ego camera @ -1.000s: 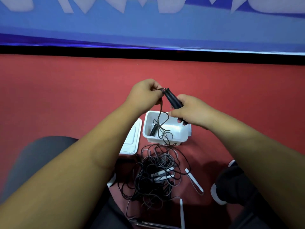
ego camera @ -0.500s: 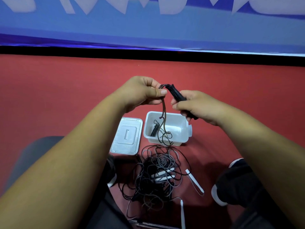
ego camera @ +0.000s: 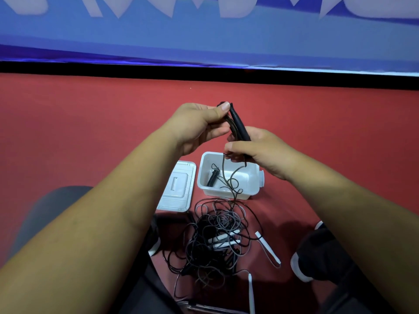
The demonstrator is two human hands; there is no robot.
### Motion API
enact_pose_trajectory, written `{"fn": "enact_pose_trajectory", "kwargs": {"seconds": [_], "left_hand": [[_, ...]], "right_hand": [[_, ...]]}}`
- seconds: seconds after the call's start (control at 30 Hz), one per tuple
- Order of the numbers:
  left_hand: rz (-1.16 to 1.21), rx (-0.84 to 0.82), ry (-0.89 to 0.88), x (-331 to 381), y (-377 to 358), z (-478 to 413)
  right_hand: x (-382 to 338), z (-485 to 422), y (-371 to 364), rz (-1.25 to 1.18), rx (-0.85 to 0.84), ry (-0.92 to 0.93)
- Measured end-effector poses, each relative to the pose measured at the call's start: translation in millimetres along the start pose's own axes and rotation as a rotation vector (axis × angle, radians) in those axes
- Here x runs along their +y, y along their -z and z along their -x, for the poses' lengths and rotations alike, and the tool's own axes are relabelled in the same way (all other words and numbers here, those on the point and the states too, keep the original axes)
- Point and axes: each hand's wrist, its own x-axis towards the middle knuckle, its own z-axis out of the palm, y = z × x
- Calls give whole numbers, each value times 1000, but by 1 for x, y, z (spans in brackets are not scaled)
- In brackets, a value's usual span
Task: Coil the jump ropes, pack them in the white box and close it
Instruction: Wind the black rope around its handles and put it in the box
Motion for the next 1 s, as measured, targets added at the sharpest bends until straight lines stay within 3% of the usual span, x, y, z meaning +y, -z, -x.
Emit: {"fn": "enact_pose_trajectory", "kwargs": {"seconds": [0.4, 0.7, 1.0], "left_hand": [[99, 68, 32, 0, -3, 2], [138, 27, 96, 1, -5, 4], [-40, -1, 22, 1, 2, 2]], "right_hand": [[-3, 0, -14, 58, 93, 7], [-12, 8, -14, -282, -82, -133], [-15, 11, -10, -364, -152, -208]]}}
